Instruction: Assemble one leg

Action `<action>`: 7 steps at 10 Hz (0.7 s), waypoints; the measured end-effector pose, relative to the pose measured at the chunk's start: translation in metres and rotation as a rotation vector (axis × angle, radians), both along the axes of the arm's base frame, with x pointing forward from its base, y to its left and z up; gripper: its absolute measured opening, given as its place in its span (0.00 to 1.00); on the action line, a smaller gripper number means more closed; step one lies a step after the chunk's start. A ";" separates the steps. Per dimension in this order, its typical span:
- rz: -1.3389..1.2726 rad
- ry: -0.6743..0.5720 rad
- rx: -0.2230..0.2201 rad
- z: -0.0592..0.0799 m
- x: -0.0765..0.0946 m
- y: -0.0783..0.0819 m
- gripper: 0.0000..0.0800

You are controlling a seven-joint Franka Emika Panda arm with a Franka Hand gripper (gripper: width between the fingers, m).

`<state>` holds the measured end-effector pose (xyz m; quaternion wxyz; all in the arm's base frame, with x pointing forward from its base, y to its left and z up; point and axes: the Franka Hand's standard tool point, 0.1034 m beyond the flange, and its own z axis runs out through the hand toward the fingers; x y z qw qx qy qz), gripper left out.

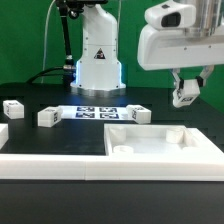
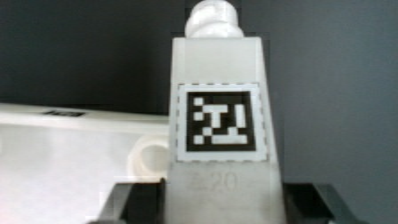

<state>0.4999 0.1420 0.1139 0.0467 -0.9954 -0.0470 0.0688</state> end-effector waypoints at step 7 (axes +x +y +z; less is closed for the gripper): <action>0.000 -0.340 0.022 0.007 0.011 -0.013 0.36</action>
Offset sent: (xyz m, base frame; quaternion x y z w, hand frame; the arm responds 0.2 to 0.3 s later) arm 0.0000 0.0000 0.0000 0.0000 0.1296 0.0000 0.9916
